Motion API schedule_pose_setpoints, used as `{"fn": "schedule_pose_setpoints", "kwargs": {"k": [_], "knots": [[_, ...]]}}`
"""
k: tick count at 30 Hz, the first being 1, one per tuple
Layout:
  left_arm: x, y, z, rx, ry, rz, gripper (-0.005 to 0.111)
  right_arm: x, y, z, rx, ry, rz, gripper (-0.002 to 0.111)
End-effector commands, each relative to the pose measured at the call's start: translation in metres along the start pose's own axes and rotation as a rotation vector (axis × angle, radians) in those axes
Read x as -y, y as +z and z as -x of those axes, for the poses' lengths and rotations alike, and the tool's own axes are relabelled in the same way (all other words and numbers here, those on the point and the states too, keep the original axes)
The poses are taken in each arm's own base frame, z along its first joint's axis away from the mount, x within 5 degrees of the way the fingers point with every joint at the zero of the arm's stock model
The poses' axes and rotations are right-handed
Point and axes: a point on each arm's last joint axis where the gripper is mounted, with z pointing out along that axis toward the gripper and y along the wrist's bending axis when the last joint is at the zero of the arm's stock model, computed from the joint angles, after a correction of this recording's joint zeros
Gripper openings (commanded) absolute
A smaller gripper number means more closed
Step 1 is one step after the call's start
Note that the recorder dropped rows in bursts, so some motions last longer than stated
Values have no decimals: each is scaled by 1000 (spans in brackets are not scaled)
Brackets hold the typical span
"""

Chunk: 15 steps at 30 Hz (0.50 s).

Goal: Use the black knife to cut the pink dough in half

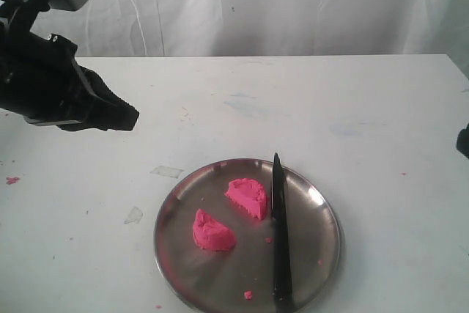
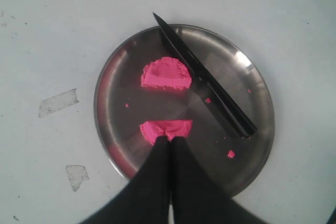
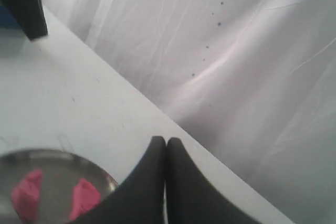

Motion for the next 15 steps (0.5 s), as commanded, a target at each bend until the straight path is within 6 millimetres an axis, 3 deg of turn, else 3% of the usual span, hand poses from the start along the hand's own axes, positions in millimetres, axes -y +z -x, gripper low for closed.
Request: {"fn": "schedule_pose_setpoints", "kwargs": {"k": [1,9,12,15], "knots": [[3,-2,-2,0,-11,-20,0,-1,-5,4,75,212,-14,0],[3,-2,-2,0,-11,-20,0,6,-6,-7,27,1029,-109,0],[3,-2,-2,0,-11,-20,0,10,-7,-12,3,1057,-185,0],[3,-2,-2,0,-11,-20,0,11,-6,-15,-15,902,-203,0]]}}
